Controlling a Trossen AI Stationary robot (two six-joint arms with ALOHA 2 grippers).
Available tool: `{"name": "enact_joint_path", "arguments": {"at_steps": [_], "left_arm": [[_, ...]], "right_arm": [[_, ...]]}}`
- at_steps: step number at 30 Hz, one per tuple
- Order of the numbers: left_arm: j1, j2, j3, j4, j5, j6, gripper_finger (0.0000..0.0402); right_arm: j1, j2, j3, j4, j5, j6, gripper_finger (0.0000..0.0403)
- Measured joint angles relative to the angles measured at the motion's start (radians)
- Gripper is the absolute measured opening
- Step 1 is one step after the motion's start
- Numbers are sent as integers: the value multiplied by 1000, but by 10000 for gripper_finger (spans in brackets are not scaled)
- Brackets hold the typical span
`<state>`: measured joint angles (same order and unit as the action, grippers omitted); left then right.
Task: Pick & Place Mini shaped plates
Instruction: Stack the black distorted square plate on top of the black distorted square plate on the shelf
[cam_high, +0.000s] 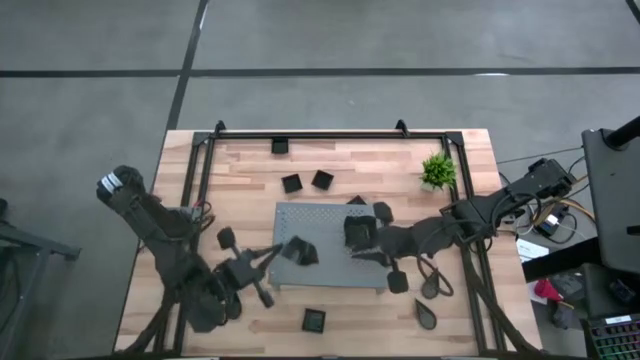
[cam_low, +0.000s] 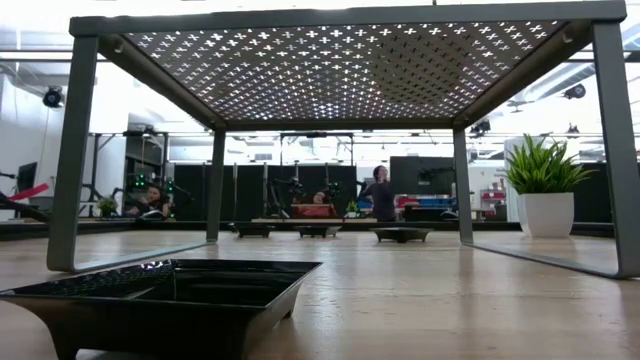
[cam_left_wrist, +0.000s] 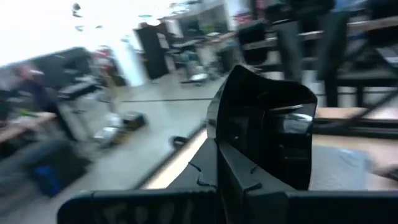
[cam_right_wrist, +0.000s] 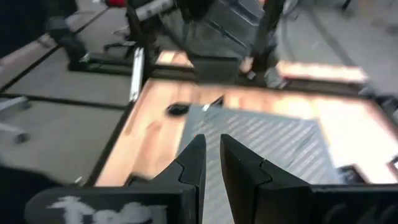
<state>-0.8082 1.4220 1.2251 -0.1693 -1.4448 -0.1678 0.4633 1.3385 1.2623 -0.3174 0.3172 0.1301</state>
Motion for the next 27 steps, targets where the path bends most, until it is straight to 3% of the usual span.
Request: {"name": "enact_joint_path", "arguments": {"at_steps": [5, 11, 17, 21, 27], "left_arm": [[55, 2, -1, 21, -123, 120, 0], [109, 0, 19, 32, -127, 145, 0], [159, 0, 53, 33, -125, 179, 0], [184, -1, 83, 39, -100, 210, 0], [220, 0, 89, 114, 28, 255, 0]], "right_arm": [[1, 4, -29, 125, 102, -77, 47], [-1, 5, -87, 238, 231, -121, 78], [-26, 5, -172, 457, 243, -138, 126], [-41, 7, -229, 592, 244, -138, 143], [-62, 28, -275, 697, 245, -142, 148]]}}
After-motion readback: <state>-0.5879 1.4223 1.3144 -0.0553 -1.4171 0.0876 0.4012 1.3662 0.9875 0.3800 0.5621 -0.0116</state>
